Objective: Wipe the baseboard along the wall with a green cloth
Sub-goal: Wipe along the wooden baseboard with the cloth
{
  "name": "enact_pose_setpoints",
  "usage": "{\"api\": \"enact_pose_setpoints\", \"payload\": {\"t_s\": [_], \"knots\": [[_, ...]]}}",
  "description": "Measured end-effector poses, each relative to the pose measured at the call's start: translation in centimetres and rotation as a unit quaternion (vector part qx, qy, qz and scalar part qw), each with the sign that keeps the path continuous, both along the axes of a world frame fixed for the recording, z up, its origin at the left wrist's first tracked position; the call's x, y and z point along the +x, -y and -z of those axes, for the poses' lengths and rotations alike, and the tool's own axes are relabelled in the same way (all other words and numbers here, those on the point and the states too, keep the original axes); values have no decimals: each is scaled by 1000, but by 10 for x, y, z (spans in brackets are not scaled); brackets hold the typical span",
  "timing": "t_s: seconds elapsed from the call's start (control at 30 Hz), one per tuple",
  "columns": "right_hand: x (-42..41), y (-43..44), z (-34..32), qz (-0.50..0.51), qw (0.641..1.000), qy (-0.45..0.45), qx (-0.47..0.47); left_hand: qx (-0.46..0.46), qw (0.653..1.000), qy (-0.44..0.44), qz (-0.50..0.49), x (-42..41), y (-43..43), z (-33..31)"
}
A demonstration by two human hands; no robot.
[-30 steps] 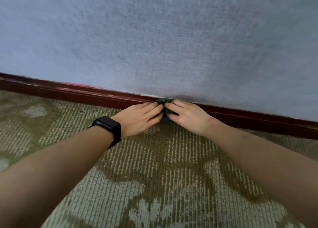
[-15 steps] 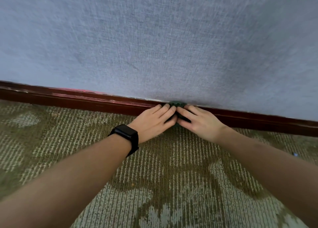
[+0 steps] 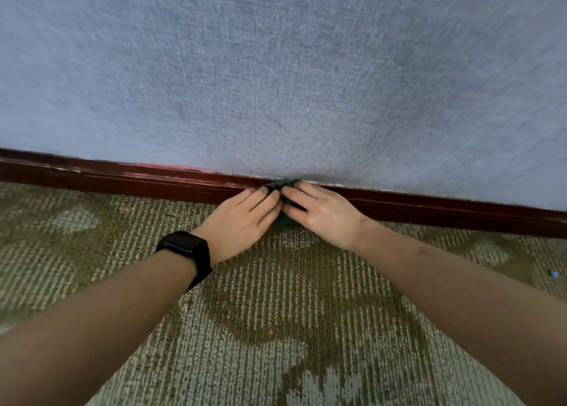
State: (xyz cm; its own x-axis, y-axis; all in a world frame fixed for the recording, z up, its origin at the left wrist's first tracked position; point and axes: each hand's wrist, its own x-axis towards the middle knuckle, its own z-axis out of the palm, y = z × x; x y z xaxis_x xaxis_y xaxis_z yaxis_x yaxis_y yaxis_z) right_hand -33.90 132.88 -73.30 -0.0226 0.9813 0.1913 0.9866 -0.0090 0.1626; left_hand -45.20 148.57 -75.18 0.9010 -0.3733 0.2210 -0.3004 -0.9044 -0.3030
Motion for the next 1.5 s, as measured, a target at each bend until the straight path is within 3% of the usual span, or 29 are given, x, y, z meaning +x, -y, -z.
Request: {"api": "enact_pose_setpoints", "payload": {"t_s": [0.1, 0.37, 0.6, 0.87, 1.07, 1.13, 1.27, 1.37, 1.5], "knots": [[5, 10, -2, 0, 1000, 0, -9, -43, 999, 0, -14, 7, 14, 0], [36, 93, -15, 54, 996, 28, -66, -39, 994, 19, 105, 47, 68, -2], [33, 83, -8, 73, 993, 67, -70, -31, 991, 1, 132, 48, 59, -8], [1, 4, -5, 34, 998, 15, -49, -26, 997, 7, 75, 5, -7, -8], [-23, -52, -6, 20, 999, 15, -46, -63, 997, 23, -43, -26, -35, -6], [-29, -63, -8, 37, 997, 40, -53, -136, 982, 22, -132, -30, -27, -4], [-43, -92, -8, 43, 997, 23, -54, -297, 911, 40, -283, -42, -20, 6], [-53, -113, -10, 5, 999, 7, -52, -382, 861, 59, -330, -45, -21, 12], [-58, -121, -9, 12, 997, 33, -62, -447, 820, 81, -348, -42, -20, 14]]}}
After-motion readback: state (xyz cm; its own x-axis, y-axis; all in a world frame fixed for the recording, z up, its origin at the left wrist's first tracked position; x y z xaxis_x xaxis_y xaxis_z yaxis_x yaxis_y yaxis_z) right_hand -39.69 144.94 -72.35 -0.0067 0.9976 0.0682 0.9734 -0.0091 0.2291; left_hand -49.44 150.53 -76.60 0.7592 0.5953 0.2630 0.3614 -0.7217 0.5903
